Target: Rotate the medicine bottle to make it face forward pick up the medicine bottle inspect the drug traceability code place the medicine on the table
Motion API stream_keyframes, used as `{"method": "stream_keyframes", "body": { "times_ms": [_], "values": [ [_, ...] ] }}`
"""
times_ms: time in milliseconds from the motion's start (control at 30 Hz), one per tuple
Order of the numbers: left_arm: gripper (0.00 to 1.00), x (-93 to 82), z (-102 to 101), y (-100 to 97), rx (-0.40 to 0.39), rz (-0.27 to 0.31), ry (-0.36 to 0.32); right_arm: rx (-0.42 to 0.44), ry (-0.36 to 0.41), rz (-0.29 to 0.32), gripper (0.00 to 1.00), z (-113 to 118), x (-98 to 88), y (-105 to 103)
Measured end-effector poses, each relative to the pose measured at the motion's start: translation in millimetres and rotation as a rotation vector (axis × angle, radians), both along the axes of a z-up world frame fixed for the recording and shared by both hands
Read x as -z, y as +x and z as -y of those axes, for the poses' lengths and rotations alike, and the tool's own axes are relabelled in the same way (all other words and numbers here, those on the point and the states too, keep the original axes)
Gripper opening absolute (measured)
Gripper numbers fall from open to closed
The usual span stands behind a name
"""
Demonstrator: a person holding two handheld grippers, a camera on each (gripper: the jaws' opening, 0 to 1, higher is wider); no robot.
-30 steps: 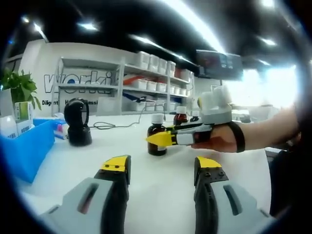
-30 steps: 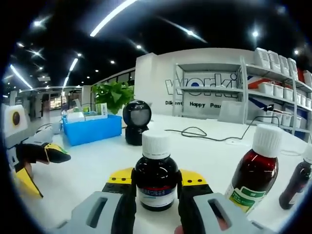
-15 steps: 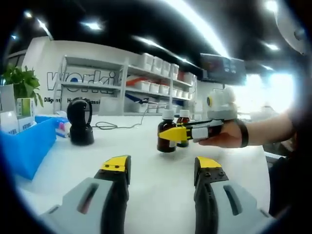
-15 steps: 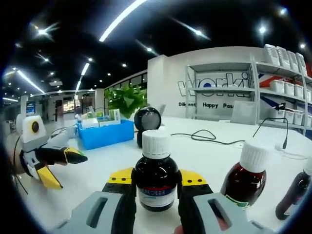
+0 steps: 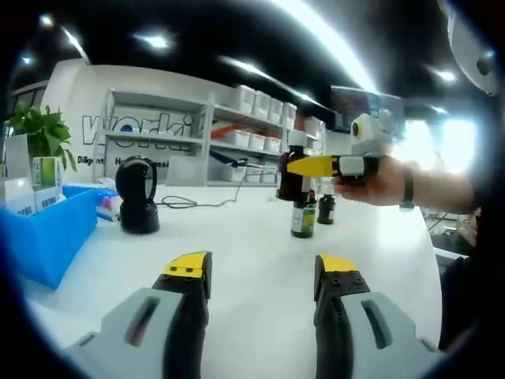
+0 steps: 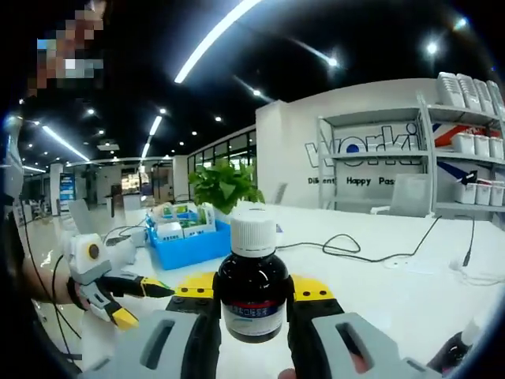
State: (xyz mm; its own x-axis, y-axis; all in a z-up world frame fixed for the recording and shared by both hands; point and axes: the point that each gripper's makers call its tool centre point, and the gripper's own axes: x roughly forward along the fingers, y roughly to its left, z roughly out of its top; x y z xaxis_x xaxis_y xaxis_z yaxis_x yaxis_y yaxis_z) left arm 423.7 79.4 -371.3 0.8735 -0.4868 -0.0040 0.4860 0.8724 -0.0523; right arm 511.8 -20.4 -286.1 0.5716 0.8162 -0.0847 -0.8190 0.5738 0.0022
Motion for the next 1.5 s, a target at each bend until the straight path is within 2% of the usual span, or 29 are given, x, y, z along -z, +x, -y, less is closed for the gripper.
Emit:
{"method": "stream_keyframes", "body": {
  "times_ms": [133,367,633,767,1033,1133,1500],
  "values": [
    [0.43,0.4,-0.3,0.2,-0.003,-0.001,0.0,-0.014,0.0,0.05,0.27,2.3,-27.9,1.9],
    [0.43,-0.1,0.3,-0.2,-0.005,0.0,0.0,-0.027,0.05,0.075,0.27,6.0,-72.4,14.9],
    [0.43,-0.3,-0.3,0.4,-0.013,-0.002,-0.004,-0.049,0.072,0.14,0.27,1.8,-112.3,24.8],
    [0.43,-0.2,-0.6,0.5,-0.015,-0.002,-0.003,-0.061,0.069,0.144,0.27,-3.8,-126.6,30.6],
    [0.43,-0.3,-0.9,0.3,-0.019,-0.001,-0.004,-0.084,0.085,0.119,0.27,-16.8,-145.7,46.1],
    [0.43,-0.6,-1.2,0.3,-0.02,0.0,-0.004,-0.084,0.078,0.128,0.27,-24.9,-150.0,56.4],
    [0.43,0.1,-0.8,0.4,-0.019,0.0,0.003,-0.096,0.041,0.139,0.27,-56.4,-152.1,89.8]
  ]
}}
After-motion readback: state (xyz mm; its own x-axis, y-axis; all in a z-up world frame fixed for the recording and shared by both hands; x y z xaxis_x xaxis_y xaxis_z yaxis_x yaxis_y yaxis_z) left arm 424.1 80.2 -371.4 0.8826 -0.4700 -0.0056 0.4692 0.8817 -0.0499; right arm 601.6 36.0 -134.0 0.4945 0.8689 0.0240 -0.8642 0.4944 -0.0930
